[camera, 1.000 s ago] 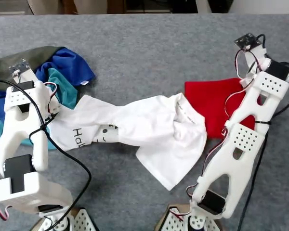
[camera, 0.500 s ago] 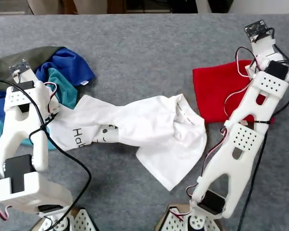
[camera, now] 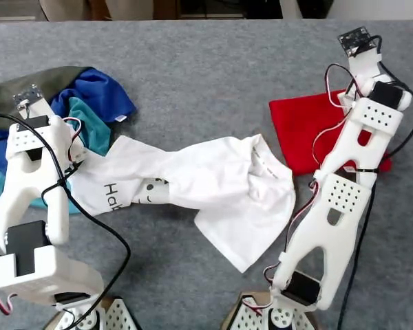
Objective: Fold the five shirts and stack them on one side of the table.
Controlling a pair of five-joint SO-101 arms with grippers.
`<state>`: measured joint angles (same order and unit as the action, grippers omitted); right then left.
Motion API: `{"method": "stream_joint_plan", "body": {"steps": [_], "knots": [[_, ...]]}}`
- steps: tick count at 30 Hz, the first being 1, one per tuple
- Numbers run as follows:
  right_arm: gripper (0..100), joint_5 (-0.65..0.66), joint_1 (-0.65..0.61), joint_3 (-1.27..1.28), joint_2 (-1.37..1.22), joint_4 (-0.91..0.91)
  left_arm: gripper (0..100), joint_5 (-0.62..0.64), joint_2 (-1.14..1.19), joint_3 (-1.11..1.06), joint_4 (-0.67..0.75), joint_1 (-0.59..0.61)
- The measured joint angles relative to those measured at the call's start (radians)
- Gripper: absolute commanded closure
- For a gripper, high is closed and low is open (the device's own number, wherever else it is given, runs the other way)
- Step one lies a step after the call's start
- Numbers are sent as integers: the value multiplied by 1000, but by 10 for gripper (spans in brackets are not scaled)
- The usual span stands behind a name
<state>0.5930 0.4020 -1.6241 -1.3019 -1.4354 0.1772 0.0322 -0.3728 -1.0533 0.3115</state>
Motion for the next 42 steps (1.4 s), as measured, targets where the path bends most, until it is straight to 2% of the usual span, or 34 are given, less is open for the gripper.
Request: {"method": "stream_joint_plan", "body": {"steps": [3, 5, 7, 9, 14, 18, 24, 29, 34, 42], "knots": [[779, -2, 0, 0, 8, -43, 981, 0, 0, 0, 0, 0], [876, 44, 0, 0, 34, -121, 981, 0, 0, 0, 0, 0], [991, 146, -9, 0, 83, -242, 981, 0, 0, 12, -3, 0], [963, 213, -21, 0, 135, -316, 981, -2, 0, 58, -37, 0], [830, 302, -12, 29, 305, -336, 981, -3, 0, 160, -118, 0], [819, 394, 12, 193, 496, -338, 981, -3, 0, 175, -123, -3], [818, 525, 11, 718, 907, -338, 981, -3, 0, 175, -123, -3], [818, 664, -103, 1332, 1350, -287, 981, -3, 0, 175, -132, -3], [818, 689, -190, 1955, 1757, -84, 981, -2, 0, 141, -132, -3], [820, 690, -324, 2581, 2309, -52, 981, 0, 0, 61, -97, -37]]}}
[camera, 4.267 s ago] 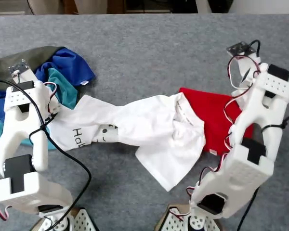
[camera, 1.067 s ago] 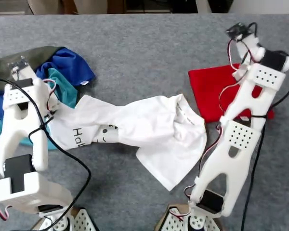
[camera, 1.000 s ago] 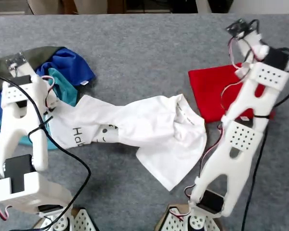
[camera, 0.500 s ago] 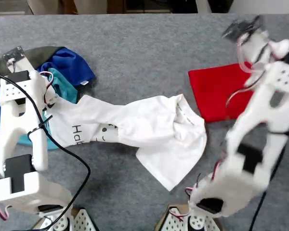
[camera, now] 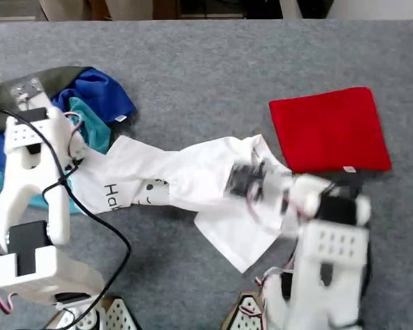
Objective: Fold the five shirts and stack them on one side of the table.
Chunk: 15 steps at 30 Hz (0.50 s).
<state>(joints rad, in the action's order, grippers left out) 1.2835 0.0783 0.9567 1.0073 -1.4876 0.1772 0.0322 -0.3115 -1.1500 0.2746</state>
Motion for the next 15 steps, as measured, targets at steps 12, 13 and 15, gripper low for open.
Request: {"method": "stream_joint_plan", "body": {"steps": [12, 13, 15], "knots": [[819, -77, -147, 233, 61, 0, 981, 106, 0, -190, 330, -106], [820, -77, -161, 230, 5, 8, 981, 118, 0, -190, 336, -106], [820, -77, -206, 229, -135, 38, 981, 138, 0, -196, 344, -109]]}}
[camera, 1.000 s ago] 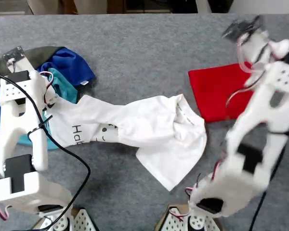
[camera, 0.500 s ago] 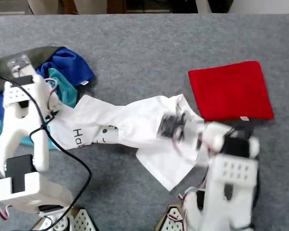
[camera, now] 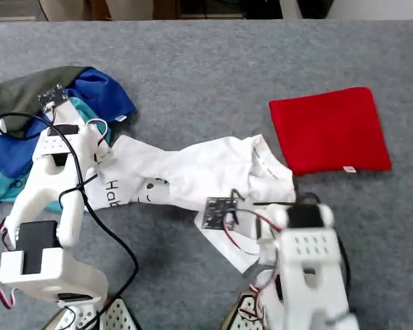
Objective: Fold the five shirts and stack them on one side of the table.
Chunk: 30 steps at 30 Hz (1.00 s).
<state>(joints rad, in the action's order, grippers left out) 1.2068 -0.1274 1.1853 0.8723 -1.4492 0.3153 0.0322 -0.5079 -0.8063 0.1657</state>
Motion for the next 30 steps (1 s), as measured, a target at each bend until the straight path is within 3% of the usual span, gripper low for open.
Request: {"method": "stream_joint_plan", "body": {"steps": [3, 7, 16, 30], "knots": [[820, -14, -63, 0, -176, 61, 981, 21, 0, -5, 5, -3], [821, -18, -146, 61, -216, 163, 981, 26, 0, -5, 5, -3], [818, 58, -232, 219, 25, 253, 981, 26, 0, -5, 5, -3], [818, 74, -290, 236, 328, 175, 981, 26, 0, -5, 5, -3]]}}
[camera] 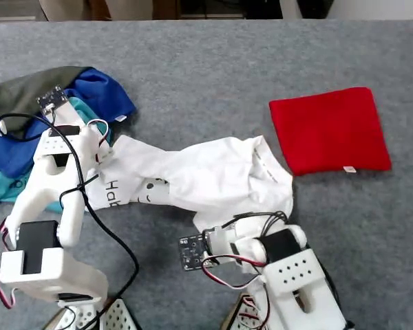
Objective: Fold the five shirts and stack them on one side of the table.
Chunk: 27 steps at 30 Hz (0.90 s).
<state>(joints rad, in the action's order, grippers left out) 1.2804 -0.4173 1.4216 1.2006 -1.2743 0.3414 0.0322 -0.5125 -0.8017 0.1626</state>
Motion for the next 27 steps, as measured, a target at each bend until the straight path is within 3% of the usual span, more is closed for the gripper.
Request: {"method": "stream_joint_plan", "body": {"steps": [13, 20, 27], "knots": [[818, 0, -9, -224, -72, -232, 981, 0, 0, 0, 0, 0], [819, 0, -11, -270, -195, -255, 981, 0, 0, 0, 0, 0], [818, 0, -133, -282, -313, -245, 981, 0, 0, 0, 0, 0]]}}
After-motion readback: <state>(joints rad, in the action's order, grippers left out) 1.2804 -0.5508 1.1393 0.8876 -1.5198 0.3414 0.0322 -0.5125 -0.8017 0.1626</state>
